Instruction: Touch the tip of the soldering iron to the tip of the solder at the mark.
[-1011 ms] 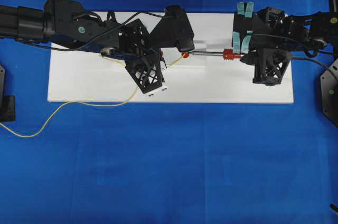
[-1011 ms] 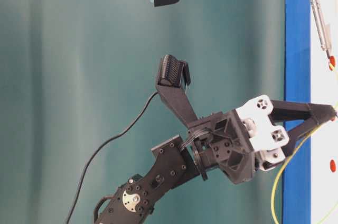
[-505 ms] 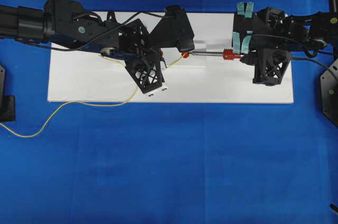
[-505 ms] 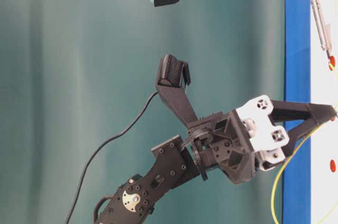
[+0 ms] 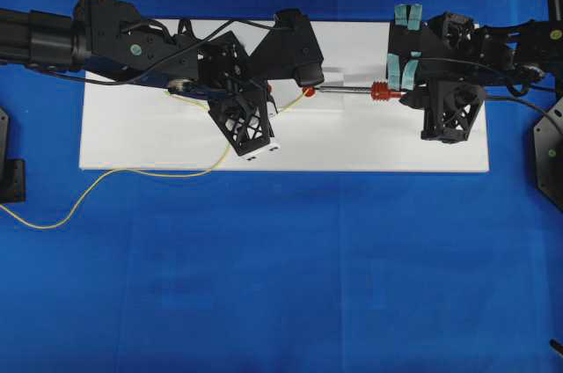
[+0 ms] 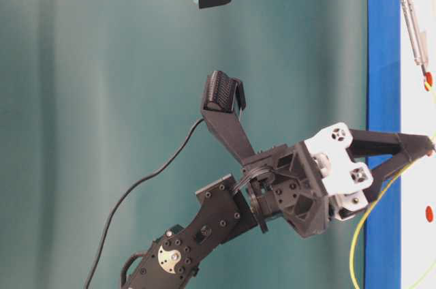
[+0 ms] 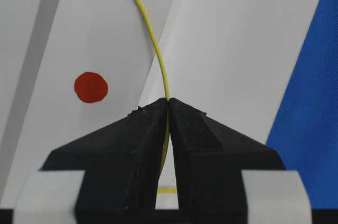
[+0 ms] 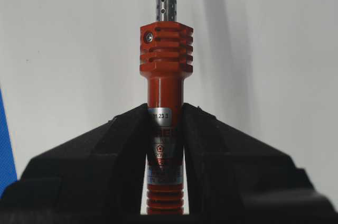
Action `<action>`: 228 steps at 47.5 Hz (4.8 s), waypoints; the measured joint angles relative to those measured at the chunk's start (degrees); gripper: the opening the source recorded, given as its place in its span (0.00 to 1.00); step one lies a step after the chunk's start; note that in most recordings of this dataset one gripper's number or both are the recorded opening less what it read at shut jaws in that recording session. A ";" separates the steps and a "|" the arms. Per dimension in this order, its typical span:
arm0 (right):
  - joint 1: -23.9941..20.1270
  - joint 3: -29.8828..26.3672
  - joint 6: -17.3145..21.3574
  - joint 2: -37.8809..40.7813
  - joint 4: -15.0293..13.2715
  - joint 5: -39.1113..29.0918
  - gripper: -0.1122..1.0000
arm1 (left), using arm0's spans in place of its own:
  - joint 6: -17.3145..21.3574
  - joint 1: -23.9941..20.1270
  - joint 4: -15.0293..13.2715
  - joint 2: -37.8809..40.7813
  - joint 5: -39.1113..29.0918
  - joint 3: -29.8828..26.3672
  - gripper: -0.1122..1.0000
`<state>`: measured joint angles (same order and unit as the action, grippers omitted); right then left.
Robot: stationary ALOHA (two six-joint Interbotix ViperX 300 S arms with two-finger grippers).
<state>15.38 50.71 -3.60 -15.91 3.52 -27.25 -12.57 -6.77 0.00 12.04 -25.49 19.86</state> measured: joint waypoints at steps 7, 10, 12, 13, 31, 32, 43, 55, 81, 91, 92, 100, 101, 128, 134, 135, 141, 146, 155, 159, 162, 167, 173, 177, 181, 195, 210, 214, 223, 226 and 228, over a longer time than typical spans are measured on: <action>0.00 0.00 0.00 0.00 0.00 0.00 0.16 | 0.00 0.09 -0.09 0.00 0.00 0.00 0.13; 0.09 0.00 0.00 0.00 0.00 0.00 0.16 | 0.00 0.09 0.00 0.00 0.00 0.00 0.13; 0.00 0.00 0.00 0.00 0.00 0.00 0.16 | -0.09 0.09 0.00 0.00 0.00 0.00 0.13; 0.00 0.00 0.00 0.00 0.09 0.00 0.16 | -0.09 0.09 -0.09 0.00 0.00 0.00 0.13; 0.00 0.00 0.00 0.00 0.00 0.00 0.16 | 0.62 0.70 0.00 -5.71 0.00 1.93 0.13; 0.00 0.00 0.00 0.00 0.09 0.00 0.16 | 0.62 0.79 -0.09 -6.59 0.00 2.46 0.13; 0.00 0.00 0.00 -0.09 0.09 0.00 0.16 | 0.09 0.97 0.00 -17.05 0.18 9.40 0.13; 0.00 0.00 0.00 -0.09 0.09 0.88 0.16 | -0.09 0.97 0.00 -21.88 2.11 14.59 0.13; 0.00 7.21 0.97 -21.18 0.00 3.96 0.16 | -0.09 0.97 0.00 -25.14 6.42 18.46 0.13; 0.00 8.26 2.99 -23.55 0.00 4.57 0.16 | -0.09 0.97 0.00 -26.02 7.65 19.60 0.13; 0.00 8.26 3.08 -23.29 0.00 4.66 0.16 | -0.18 1.05 0.00 -26.19 7.65 19.69 0.13; -1.85 8.26 6.06 -23.12 1.32 5.89 0.16 | -0.62 3.34 -0.09 -26.46 7.82 19.95 0.13; -2.55 8.26 6.33 -23.12 1.49 6.06 0.16 | -0.97 3.96 -0.09 -26.54 7.91 19.95 0.13; -33.22 8.70 14.33 -6.77 4.22 28.21 0.16 | -8.61 28.13 -0.26 -21.45 37.00 30.76 0.13; -37.09 8.09 14.50 2.72 6.77 34.01 0.16 | -8.53 31.20 -0.26 -15.64 42.54 30.85 0.13; -37.71 7.82 14.50 4.13 7.03 34.72 0.16 | -8.70 31.38 -0.18 -14.41 42.98 30.76 0.13; -40.25 6.15 14.50 11.51 9.76 38.06 0.16 | -8.79 31.90 -0.26 -8.26 44.65 29.53 0.13; -41.31 5.45 14.50 15.64 12.22 39.37 0.16 | -8.70 32.17 -0.26 -4.39 45.00 28.48 0.13; -42.71 4.22 14.41 19.07 15.12 40.17 0.16 | -8.35 32.26 -0.35 -2.72 45.09 28.21 0.13; -43.24 3.87 14.41 19.69 15.64 40.61 0.16 | -8.26 32.26 -0.26 -2.72 45.09 28.21 0.16; -43.33 3.78 14.50 19.86 16.26 40.78 0.16 | -8.26 32.26 -0.35 -2.72 45.00 28.21 0.23; -43.33 3.69 14.50 19.86 16.96 40.78 0.16 | -8.26 32.26 -0.35 -2.72 45.00 28.21 0.42; -43.42 3.69 14.50 19.95 17.58 40.78 0.16 | -8.26 32.26 -0.35 -2.72 44.91 28.21 0.57; -43.42 3.69 14.50 19.86 17.67 40.69 0.22 | -8.26 32.26 -0.35 -3.16 44.30 28.13 0.56; -43.33 3.60 14.68 19.51 17.75 40.61 0.40 | -8.26 32.17 -0.35 -4.31 42.98 27.86 0.56; -41.57 3.69 12.57 10.20 17.23 35.68 0.87 | -7.73 31.73 -0.26 -14.50 31.46 26.63 0.56; -30.76 3.60 5.45 -10.46 9.76 21.18 0.84 | -2.02 26.10 -0.18 -30.15 23.99 27.33 0.56; -26.02 3.60 4.48 -16.26 6.77 18.19 0.84 | 1.32 22.68 -0.18 -34.63 23.55 28.83 0.56; -16.44 4.57 4.31 -28.83 -0.62 14.94 0.84 | 9.76 15.64 -0.09 -45.97 23.55 32.43 0.56; -13.80 5.01 4.39 -32.34 -2.46 14.41 0.84 | 11.34 13.89 -0.09 -49.13 23.55 33.84 0.56; -12.30 5.27 4.39 -34.37 -3.34 13.89 0.84 | 12.22 12.30 -0.09 -51.68 23.47 34.98 0.56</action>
<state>3.08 55.99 0.79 -50.27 0.18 -13.36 -0.35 5.54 -0.09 -39.64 -2.02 54.84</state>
